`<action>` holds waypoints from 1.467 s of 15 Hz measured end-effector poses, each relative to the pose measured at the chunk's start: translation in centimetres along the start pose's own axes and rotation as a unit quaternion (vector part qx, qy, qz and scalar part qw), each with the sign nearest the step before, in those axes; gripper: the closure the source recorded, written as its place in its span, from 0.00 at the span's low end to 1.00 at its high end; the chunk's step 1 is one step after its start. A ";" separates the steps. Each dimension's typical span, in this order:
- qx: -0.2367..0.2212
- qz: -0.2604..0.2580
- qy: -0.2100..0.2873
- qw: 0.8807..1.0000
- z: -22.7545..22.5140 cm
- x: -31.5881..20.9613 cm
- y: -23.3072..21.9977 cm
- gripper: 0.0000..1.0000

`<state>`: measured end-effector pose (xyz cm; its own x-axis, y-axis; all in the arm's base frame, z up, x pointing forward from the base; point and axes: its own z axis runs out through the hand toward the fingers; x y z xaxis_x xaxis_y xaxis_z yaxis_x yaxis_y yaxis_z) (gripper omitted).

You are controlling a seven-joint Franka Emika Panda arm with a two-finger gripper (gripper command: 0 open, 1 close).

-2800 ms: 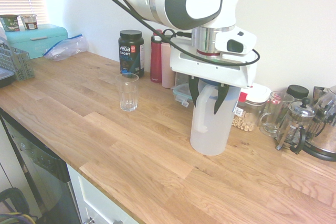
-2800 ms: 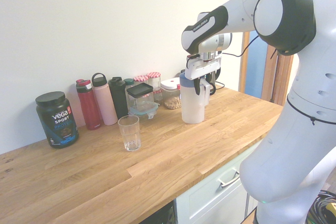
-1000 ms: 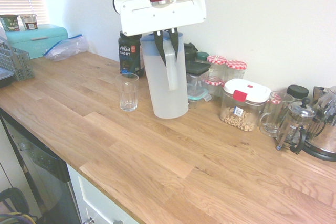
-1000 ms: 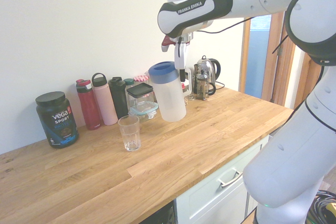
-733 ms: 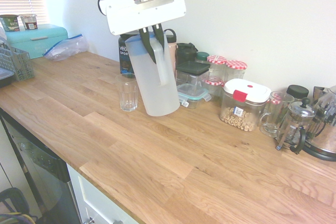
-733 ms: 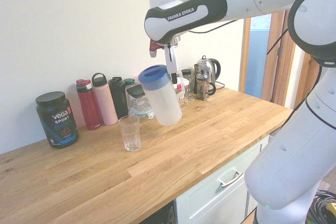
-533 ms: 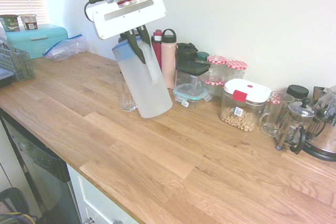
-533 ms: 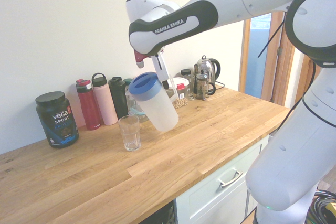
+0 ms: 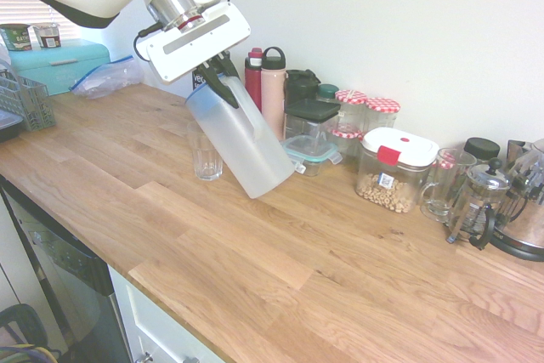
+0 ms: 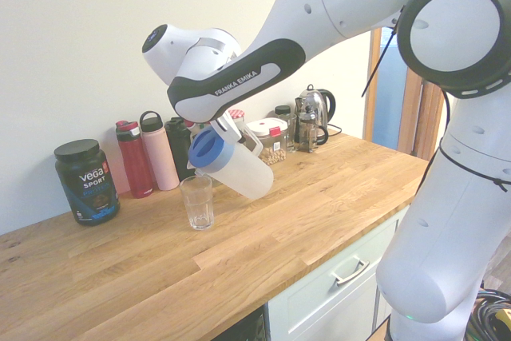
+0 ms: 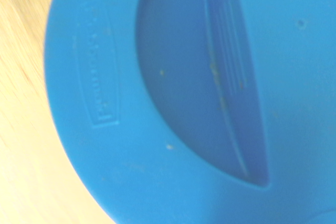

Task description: Pour me some water

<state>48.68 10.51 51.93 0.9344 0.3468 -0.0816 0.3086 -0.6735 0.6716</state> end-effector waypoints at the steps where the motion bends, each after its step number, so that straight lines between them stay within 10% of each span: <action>1: -0.015 -0.005 -0.004 1.000 -0.2 0.0 -0.3 1.00; 12: -0.129 -0.029 -0.011 0.991 0.5 2.1 -4.7 1.00; 22: -0.104 -0.006 -0.002 0.995 0.4 2.1 -4.0 1.00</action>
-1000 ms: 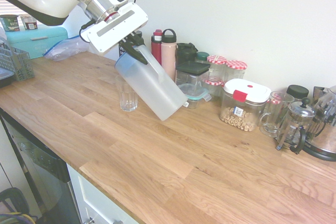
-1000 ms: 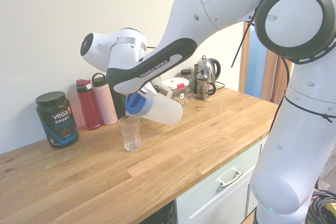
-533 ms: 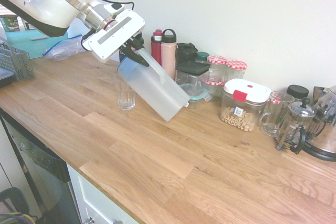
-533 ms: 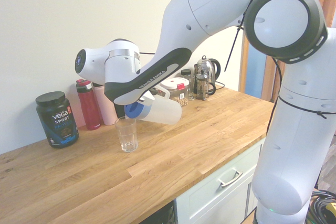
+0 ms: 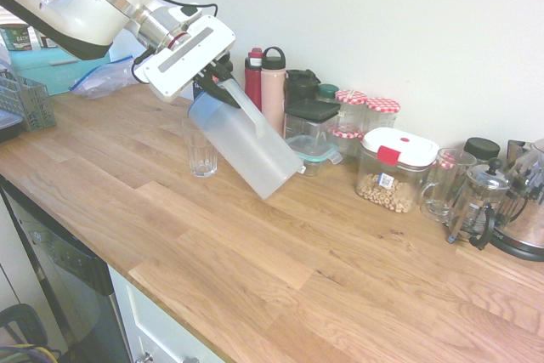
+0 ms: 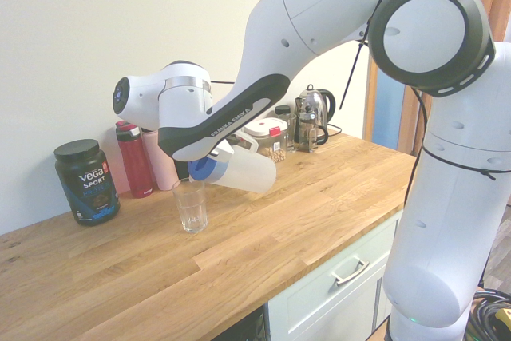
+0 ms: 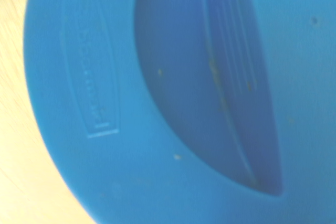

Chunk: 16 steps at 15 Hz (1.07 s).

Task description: Pour me some water

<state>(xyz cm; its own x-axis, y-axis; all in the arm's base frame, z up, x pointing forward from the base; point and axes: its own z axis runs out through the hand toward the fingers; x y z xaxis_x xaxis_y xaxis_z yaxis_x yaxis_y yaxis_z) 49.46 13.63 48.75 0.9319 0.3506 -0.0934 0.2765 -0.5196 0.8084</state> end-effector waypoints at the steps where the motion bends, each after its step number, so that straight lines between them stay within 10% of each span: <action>1: 0.022 0.016 0.004 1.000 0.0 -0.4 1.0 1.00; 8: 0.206 0.177 0.021 0.962 6.6 -6.0 13.2 1.00; 16: 0.314 0.390 -0.048 0.864 19.8 -14.7 21.3 1.00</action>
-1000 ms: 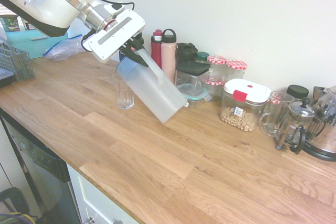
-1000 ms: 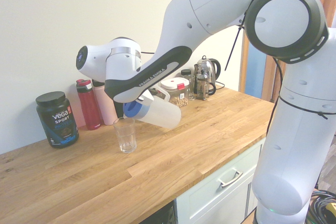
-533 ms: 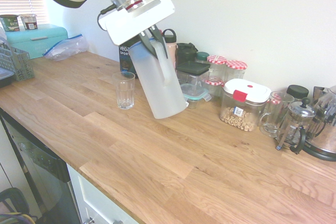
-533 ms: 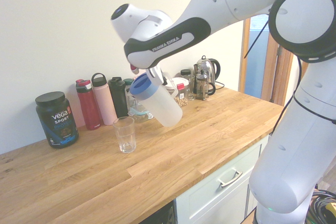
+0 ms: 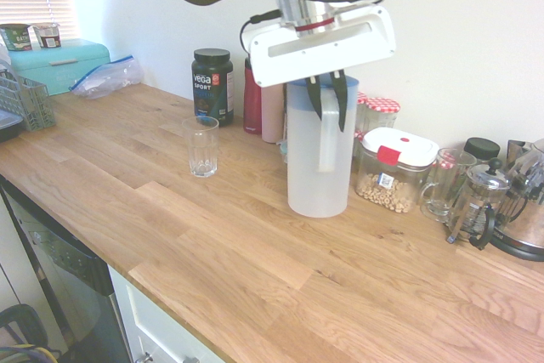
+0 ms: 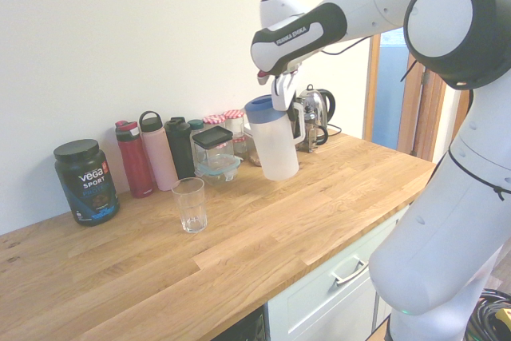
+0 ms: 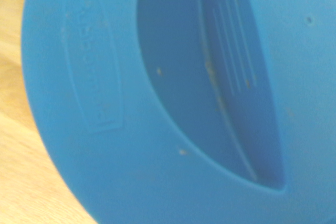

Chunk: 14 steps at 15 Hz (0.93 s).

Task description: Pour me some water

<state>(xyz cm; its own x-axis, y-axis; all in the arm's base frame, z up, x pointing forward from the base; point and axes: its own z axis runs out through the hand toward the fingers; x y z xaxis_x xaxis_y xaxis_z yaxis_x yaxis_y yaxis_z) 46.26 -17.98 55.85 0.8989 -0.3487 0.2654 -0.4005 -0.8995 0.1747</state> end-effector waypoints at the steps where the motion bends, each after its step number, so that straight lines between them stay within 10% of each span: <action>1: 0.011 0.029 -0.004 1.000 0.3 0.0 1.2 1.00; 9: 0.056 0.243 0.032 0.968 4.6 -0.3 5.5 1.00; 14: 0.009 0.245 0.006 0.969 5.6 -1.0 5.3 1.00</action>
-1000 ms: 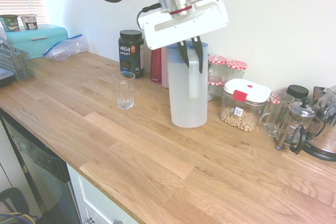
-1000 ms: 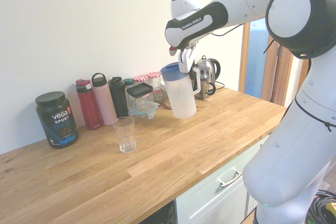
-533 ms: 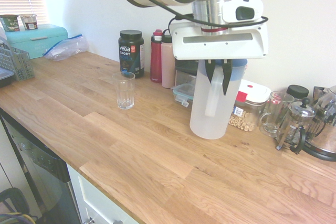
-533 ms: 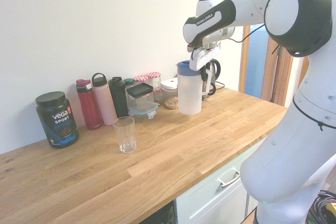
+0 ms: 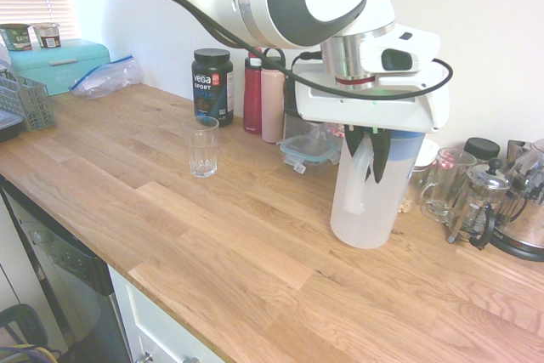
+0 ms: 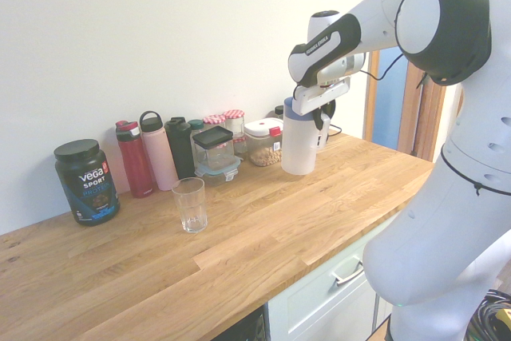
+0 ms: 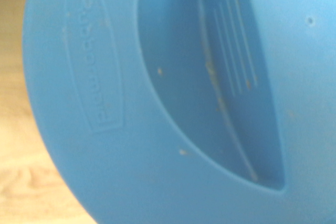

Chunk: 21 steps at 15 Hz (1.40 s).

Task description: Pour me some water

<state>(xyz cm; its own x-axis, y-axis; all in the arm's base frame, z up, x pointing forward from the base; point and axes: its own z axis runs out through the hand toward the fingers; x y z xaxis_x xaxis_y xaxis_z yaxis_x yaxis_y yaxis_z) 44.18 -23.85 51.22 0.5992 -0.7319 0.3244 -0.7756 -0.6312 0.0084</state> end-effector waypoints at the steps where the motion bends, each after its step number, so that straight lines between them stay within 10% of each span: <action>1: -0.003 -0.002 -0.004 1.000 0.1 -0.1 -0.1 1.00; 5: -0.012 -0.007 -0.013 1.000 1.2 -0.3 -0.3 1.00; 6: -0.018 -0.012 -0.013 1.000 1.6 -0.3 -0.4 0.00; 21: -0.018 0.008 -0.017 1.000 -0.1 -1.0 -1.1 0.00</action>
<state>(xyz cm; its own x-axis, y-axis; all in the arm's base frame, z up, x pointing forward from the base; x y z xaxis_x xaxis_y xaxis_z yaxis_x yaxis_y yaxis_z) 44.40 -22.39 50.94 0.5920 -0.7513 0.2918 -0.7920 -0.6093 0.0380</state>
